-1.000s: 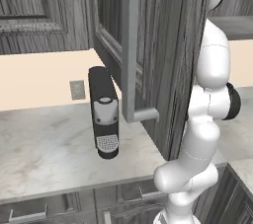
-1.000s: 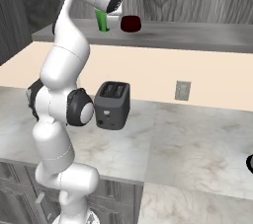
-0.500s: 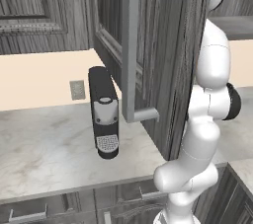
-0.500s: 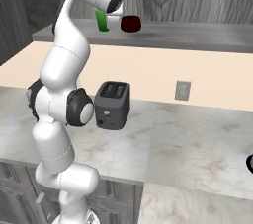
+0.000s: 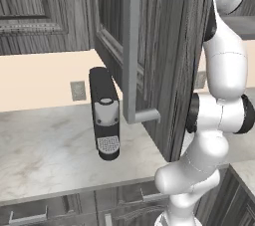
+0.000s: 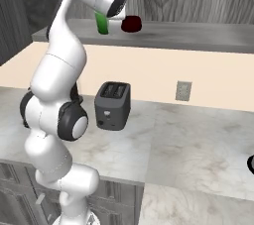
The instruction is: There is a tray on the dining counter. Grab the cup, mug, and pitcher and place them on the tray. The pitcher may be placed next to the tray if it cannot fit the tray.
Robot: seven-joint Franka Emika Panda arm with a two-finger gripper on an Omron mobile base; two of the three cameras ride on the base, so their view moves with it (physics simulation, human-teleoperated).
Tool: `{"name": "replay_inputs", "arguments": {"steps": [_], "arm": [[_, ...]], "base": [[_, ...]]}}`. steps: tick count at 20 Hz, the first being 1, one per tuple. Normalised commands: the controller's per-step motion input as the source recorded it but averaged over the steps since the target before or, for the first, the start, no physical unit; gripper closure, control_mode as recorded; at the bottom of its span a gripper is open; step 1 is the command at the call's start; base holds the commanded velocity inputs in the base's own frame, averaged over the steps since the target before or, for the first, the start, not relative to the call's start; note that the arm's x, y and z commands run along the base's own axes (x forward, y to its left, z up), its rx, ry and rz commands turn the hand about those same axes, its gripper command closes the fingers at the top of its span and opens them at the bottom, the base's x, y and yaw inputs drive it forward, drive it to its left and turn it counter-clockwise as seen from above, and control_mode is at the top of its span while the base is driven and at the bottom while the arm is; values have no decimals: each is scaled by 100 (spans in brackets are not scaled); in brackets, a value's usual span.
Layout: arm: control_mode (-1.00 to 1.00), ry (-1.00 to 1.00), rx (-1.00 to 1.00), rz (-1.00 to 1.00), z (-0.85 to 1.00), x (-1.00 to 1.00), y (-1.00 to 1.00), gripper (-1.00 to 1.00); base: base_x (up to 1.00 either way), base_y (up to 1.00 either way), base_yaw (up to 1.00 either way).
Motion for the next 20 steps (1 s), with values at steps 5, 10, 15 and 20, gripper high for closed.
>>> {"name": "replay_inputs", "arguments": {"steps": [5,10,15,20], "arm": [[-100,-1,0,0,0,-100,-13,100],[-100,1,0,0,-2,-100,-18,100],[-100,13,0,0,-47,-100,-11,100],[-100,25,-3,0,-63,-89,0,100]], "base": [[0,0,0],[0,0,0],[0,0,0],[0,0,0]]}}
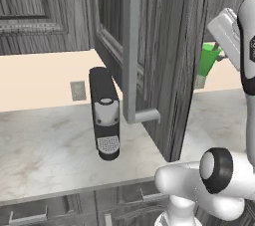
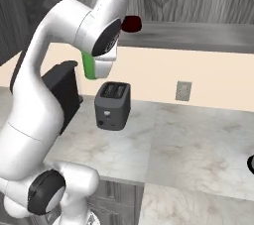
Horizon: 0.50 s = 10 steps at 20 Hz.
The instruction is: There is a tray on the dining counter. Grab the cup, mug, and pitcher and place them on the tray. The pitcher may be placed next to the tray if it cannot fit the tray.
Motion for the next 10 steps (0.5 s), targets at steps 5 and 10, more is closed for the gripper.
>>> {"name": "replay_inputs", "arguments": {"steps": [5,10], "arm": [[-100,4,-2,0,-61,-54,0,100],[-100,0,-7,0,-48,-38,12,100]], "base": [[0,0,0],[0,0,0]]}}
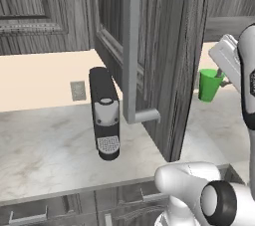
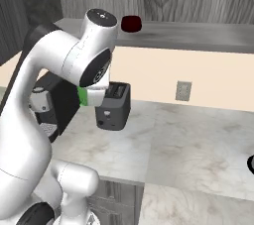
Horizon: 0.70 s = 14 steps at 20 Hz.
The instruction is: There is a tray on the dining counter. Grab the cup, mug, and pitcher and place them on the tray. The pitcher may be placed next to the tray if it cannot fit the tray.
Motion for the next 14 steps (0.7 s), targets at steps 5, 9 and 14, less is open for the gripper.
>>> {"name": "replay_inputs", "arguments": {"steps": [5,9,14], "arm": [[-100,0,-1,0,-32,-37,13,100],[-100,0,0,0,-16,-32,11,100],[-100,0,-4,0,-18,-11,28,100]], "base": [[0,0,0],[0,0,0],[0,0,0]]}}
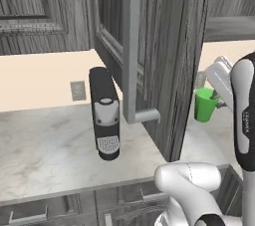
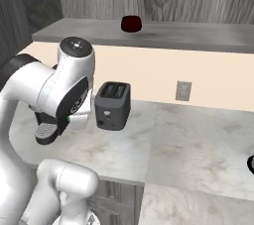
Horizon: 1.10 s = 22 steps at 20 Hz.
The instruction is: There is a tray on the dining counter. Grab the cup, mug, and pitcher and place them on the tray. The pitcher may be placed next to the tray if it cannot fit the tray.
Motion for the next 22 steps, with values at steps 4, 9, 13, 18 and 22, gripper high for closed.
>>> {"name": "replay_inputs", "arguments": {"steps": [4,9,13,18,22], "arm": [[-100,0,0,0,-17,0,18,100],[100,0,0,0,-5,0,4,100],[100,0,0,0,0,0,0,100],[100,0,0,0,0,0,0,100],[100,0,0,0,0,0,0,100]], "base": [[0,0,0],[-4,0,0],[-64,0,0],[-99,-4,2],[-93,0,0]]}}
